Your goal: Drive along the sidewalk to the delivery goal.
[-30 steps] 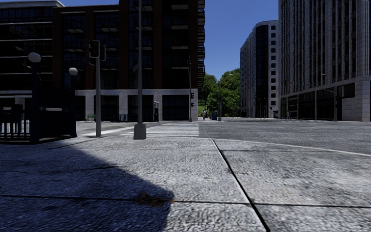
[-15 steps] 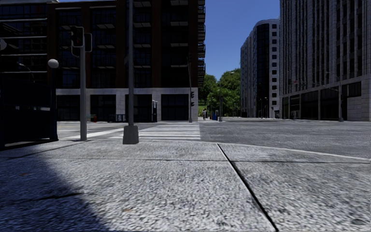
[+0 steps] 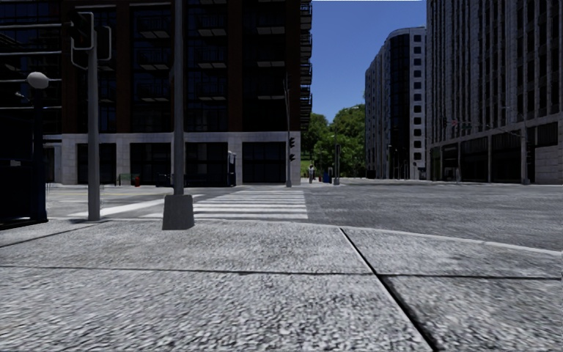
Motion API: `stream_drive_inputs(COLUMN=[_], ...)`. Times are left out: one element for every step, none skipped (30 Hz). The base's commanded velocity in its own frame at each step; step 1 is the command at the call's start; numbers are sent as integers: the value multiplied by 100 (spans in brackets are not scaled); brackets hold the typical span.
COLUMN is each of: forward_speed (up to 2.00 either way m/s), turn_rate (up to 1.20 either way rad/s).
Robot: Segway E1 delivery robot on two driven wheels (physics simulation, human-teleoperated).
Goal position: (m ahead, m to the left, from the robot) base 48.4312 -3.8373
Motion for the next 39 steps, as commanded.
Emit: stream_drive_inputs(forward_speed=[200, 200, 200, 200, 200, 200, 200, 200, 200, 200, 200, 200, 200, 200, 200, 200, 200, 200, 200, 200, 200, 200, 200, 200, 200, 200, 200, 200, 200, 200, 200, 200, 200, 200, 200, 200, 200, 200, 200], turn_rate=[0, 0, 0, 0, 0, 0, 0, 0, 0, 0, 0, 0, 0, 0, 0, 0, 0, 0, 0, 0, 0, 0, 0, 0, 0, 0, 0, 0, 0, 0, 0, 0, 0, 0, 0, 0, 0, 0, 0])
